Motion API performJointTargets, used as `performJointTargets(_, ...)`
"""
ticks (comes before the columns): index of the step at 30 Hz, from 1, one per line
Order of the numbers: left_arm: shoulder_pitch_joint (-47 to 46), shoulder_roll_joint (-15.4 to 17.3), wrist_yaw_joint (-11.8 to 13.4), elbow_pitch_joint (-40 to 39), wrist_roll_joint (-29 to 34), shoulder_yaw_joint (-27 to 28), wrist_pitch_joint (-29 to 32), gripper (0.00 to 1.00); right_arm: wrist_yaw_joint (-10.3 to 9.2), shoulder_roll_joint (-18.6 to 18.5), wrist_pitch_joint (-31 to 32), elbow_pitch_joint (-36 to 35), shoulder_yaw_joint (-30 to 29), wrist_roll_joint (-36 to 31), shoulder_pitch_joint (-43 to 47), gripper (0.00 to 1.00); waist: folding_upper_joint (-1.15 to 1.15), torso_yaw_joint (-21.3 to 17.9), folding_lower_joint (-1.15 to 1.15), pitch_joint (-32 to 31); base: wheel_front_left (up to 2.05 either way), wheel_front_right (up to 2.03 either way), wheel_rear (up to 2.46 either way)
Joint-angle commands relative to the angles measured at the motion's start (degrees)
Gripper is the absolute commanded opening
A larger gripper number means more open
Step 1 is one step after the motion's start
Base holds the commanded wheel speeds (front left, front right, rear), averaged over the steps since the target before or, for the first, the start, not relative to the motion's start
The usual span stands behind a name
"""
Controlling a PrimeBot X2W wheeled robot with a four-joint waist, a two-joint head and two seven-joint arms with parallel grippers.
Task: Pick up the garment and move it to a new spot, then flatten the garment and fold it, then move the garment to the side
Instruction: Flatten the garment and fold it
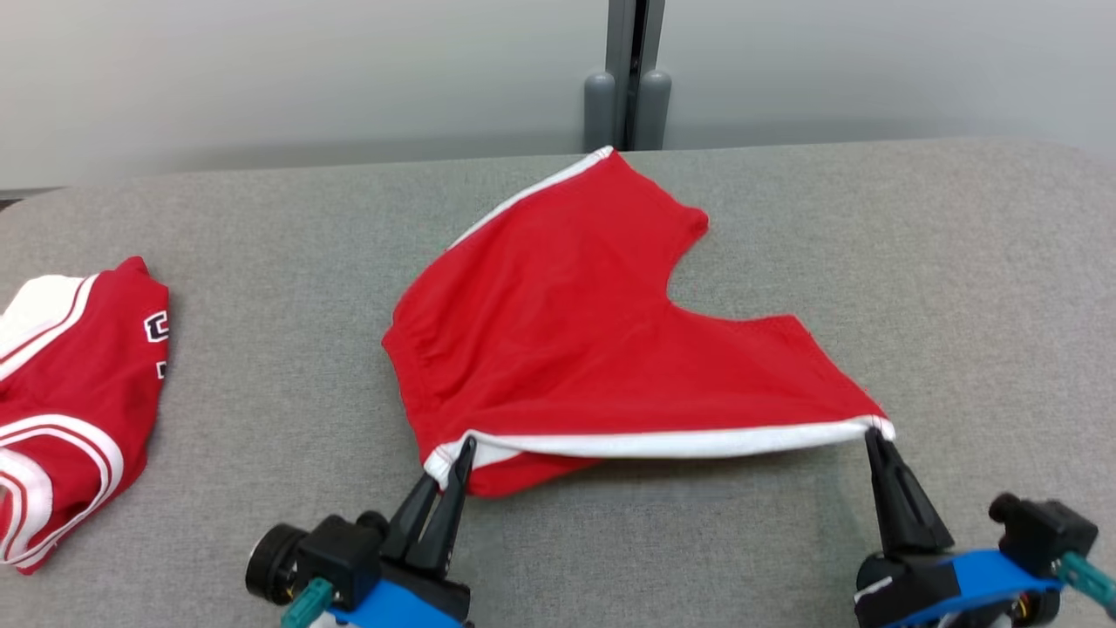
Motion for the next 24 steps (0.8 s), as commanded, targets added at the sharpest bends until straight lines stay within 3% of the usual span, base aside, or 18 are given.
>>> performJointTargets(1, 1.8, 0.3, 0.3, -1.1, 0.2, 0.1, -0.3, 0.00, 0.01, 0.7, 0.3, -1.9, -0.8, -0.4, 2.8, 0.00, 0.00, 0.1, 0.02, -0.6, 0.00, 0.00, 0.00)
performJointTargets(12, 4.7, -0.3, 0.2, -1.9, 0.0, 0.2, -0.3, 0.00, 0.01, 2.8, 3.3, -8.3, -5.0, -3.7, 8.4, 0.00, 0.00, 1.3, 0.02, -2.0, 0.00, 0.00, 0.00)
performJointTargets(24, 0.3, -2.0, -0.2, -0.5, 0.8, 1.2, -0.3, 0.00, 0.01, 1.3, 4.8, -8.2, -5.9, -6.3, -0.1, 0.00, 0.00, 2.4, 0.02, -0.5, 0.00, 0.00, 0.00)
